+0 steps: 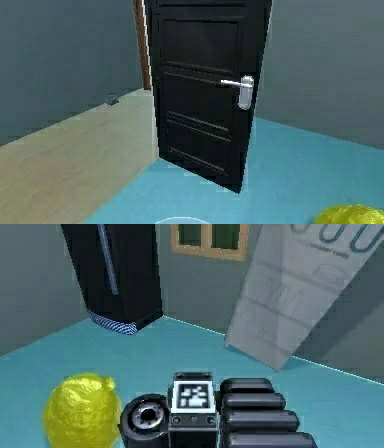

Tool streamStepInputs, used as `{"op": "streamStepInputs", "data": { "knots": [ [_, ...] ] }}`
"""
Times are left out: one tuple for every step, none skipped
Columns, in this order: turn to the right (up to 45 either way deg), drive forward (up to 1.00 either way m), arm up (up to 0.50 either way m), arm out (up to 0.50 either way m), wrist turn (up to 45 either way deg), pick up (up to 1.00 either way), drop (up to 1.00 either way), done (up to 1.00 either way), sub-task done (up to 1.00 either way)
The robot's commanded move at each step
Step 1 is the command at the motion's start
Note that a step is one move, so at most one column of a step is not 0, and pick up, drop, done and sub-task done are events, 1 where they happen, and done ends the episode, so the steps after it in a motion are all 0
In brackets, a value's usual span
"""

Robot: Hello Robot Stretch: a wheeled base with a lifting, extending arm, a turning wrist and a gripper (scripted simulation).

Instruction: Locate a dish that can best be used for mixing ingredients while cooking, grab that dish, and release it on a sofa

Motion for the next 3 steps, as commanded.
{"op": "streamStepInputs", "data": {
  "knots": [
    [0.0,0.2,0.0,0.0,0.0,0.0,0.0,0.0,0.0],
    [-45.0,0.0,0.0,0.0,0.0,0.0,0.0,0.0,0.0],
    [-9.0,0.0,0.0,0.0,0.0,0.0,0.0,0.0,0.0]
  ]
}}
